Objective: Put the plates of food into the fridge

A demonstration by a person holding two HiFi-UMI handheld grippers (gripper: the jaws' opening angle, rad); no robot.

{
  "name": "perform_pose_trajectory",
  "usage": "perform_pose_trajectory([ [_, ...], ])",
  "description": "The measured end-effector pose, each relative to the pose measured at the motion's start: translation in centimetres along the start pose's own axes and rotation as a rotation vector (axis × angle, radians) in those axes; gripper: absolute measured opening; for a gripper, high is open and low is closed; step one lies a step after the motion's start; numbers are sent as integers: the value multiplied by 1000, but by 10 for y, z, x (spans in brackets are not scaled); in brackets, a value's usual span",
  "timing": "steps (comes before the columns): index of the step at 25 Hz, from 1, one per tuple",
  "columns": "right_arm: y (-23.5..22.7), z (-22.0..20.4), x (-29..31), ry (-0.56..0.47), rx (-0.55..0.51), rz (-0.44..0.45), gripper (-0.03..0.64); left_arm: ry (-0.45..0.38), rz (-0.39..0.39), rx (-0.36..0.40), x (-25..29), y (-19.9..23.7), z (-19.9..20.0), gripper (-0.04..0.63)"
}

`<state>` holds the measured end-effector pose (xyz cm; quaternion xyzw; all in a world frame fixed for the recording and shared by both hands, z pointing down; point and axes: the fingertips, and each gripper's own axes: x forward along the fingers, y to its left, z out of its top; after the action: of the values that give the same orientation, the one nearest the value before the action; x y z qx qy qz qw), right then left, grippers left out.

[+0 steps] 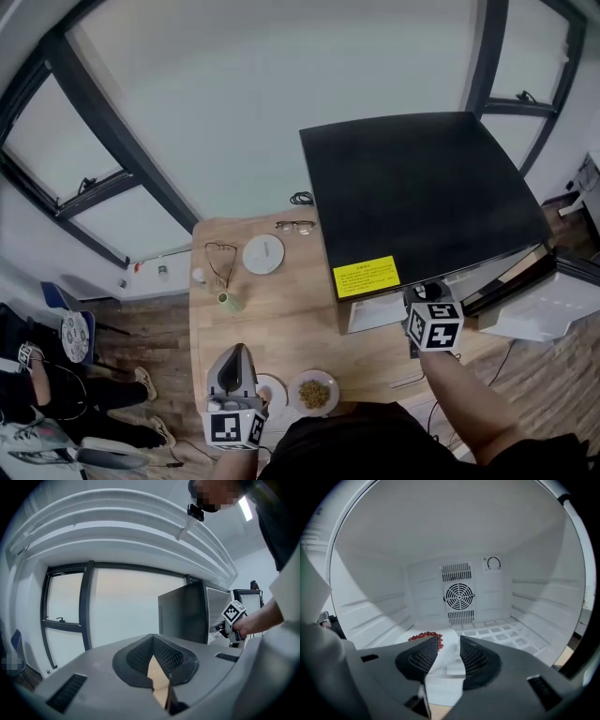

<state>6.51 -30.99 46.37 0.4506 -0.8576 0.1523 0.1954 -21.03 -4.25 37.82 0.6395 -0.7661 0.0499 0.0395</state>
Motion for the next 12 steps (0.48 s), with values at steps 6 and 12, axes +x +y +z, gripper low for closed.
perform_pose_trajectory([
  [6,5,9,-16,-67,-82,66,160,-26,32,40,-2,-17,7,5],
  [12,10,12,-25,-157,-109,183,160,-12,61,39,-5,-29,2,5],
])
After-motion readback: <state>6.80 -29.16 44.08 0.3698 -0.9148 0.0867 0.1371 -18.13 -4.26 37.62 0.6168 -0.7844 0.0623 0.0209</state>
